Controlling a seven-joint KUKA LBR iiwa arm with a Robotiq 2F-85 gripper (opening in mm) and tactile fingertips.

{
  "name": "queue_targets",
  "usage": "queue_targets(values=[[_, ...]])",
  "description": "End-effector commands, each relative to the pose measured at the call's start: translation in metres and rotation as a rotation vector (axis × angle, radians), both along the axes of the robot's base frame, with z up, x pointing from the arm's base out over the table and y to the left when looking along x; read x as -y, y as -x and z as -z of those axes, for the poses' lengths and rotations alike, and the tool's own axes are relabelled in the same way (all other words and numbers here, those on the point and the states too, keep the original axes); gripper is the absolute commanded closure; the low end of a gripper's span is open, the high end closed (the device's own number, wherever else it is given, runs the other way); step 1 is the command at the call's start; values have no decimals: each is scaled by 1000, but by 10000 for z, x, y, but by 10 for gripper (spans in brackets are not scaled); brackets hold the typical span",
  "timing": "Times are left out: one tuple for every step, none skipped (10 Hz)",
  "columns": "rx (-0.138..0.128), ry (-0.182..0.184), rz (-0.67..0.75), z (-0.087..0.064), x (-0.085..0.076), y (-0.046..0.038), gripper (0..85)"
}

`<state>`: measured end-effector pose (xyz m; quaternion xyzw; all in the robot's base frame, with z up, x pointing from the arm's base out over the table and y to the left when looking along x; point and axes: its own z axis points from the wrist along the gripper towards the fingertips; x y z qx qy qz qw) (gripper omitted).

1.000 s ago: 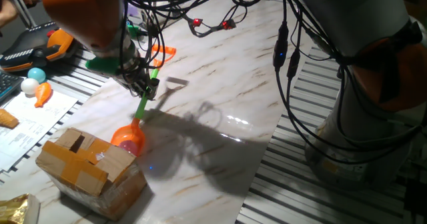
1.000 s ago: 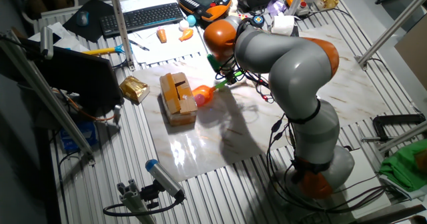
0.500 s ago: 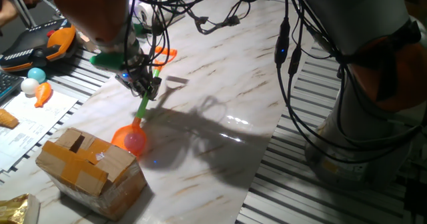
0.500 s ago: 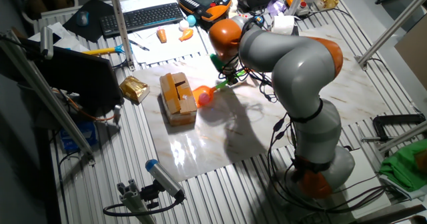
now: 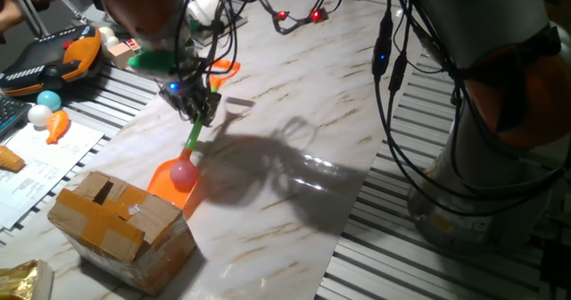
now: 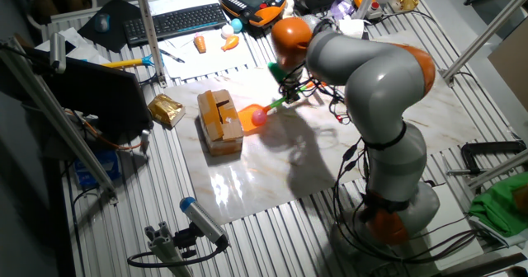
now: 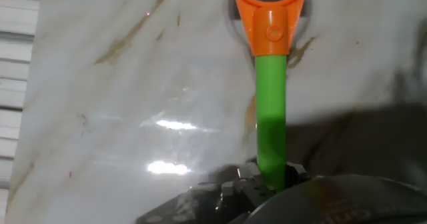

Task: Use a shovel to scoop up an object

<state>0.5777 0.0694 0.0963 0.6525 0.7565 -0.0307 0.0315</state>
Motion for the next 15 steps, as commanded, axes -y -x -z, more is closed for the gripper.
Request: queue_targets(values=[[-4,-13,3,-19,41,-12,843],[-6,-25,11,-56,116,-26,843],[-5,-25,10,-69,178,-17,843],[1,-31,8,-83,258,-5,843],[3,-39,11,-112,340,-18,843],[0,-54,24,-150,434,-40,843],[-2,-73,38,-167,503,-52,843],[-3,-86,56,-173,565,-59,843],[-4,-86,81,-166,615,-65,843],[0,-76,108,-149,654,-76,843],[1,-68,133,-129,693,-95,843],[2,-76,151,-117,728,-108,843],[0,-90,170,-112,765,-120,843],[-6,-105,179,-111,800,-129,843],[-11,-121,188,-89,829,-138,843]])
